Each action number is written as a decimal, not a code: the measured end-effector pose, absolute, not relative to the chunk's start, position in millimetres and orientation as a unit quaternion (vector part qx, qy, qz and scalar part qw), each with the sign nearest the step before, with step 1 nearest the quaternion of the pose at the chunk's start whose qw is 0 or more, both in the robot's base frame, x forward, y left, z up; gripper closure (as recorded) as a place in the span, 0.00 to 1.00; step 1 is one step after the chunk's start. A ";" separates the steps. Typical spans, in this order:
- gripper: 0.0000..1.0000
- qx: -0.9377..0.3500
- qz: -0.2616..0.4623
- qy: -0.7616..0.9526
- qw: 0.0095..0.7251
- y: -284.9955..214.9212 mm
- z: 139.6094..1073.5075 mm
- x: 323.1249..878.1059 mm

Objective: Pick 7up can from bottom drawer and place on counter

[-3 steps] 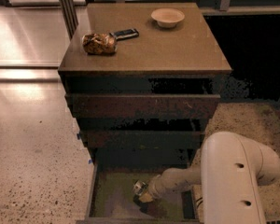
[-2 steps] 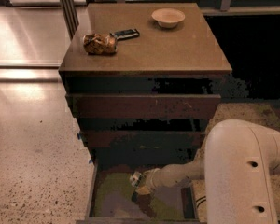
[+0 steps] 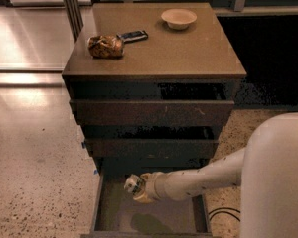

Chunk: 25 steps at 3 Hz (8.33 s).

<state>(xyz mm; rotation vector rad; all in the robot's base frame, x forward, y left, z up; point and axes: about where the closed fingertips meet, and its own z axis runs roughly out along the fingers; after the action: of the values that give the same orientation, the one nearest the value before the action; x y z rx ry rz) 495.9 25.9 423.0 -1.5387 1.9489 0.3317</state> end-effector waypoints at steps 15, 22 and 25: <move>1.00 -0.655 -0.063 0.588 0.470 -30.6 981.3 725.3; 1.00 -0.644 0.018 0.633 0.430 -34.5 873.6 781.2; 0.82 -0.632 0.051 0.652 0.417 -37.0 841.8 777.4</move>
Offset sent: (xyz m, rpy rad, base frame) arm -0.0198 0.0082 0.0638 0.0122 -0.0652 0.1139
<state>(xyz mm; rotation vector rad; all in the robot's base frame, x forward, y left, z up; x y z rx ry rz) 777.4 -37.0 841.8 -1.5861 1.6360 0.1288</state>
